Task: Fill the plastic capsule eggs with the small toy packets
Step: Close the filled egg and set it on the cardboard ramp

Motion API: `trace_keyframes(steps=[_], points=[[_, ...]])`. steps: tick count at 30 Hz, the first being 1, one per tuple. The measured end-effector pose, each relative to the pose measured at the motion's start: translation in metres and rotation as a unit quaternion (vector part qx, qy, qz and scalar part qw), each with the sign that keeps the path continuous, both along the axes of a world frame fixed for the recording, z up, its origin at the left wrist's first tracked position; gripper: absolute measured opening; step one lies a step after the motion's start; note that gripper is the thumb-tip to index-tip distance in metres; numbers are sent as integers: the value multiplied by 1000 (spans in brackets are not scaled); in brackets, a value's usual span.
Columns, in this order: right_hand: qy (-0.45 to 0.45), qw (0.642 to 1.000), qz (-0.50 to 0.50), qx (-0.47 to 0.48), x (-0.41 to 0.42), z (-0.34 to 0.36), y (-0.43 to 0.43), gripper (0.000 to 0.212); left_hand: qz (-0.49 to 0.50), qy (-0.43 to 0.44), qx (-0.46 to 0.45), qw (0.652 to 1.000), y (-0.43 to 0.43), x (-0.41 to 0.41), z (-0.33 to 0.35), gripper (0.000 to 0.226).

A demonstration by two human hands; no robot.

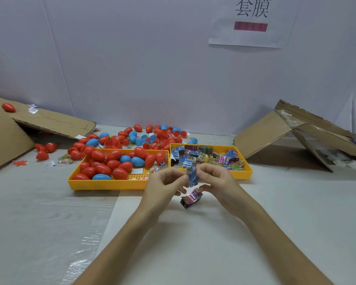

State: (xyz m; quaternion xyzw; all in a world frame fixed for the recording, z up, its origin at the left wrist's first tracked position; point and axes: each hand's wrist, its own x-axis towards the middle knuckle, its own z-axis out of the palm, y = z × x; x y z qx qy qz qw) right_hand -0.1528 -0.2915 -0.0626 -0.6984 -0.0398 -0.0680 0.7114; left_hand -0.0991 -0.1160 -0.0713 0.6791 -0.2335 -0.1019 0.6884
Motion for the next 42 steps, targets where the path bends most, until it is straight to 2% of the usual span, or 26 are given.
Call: trace_keyframes(steps=[6,12,21,26,30,34,39,42], points=[[11,1000,-6,21,-2,4,-1,19,16,-1,1,1000,1,0,0,8],[4,999,-16,28,-3,4,0,10,33,-53,69,996,0,-1,-3,12],[9,999,-31,-16,-2,2,0,21,65,-76,110,989,-1,0,-7,13],[25,999,-26,6,0,3,2,30,93,-66,92,989,1,3,-8,15],[-5,1000,2,-5,-1,0,1,18,78,-45,83,992,0,2,-7,16],[-36,999,-11,-6,-2,0,2,24,61,-35,96,993,0,1,-7,12],[-57,998,-31,-9,-2,0,2,19,31,-51,99,993,-1,-2,-4,10],[-58,998,-32,-13,-2,0,2,20,4,-73,95,993,-1,-3,-4,18]])
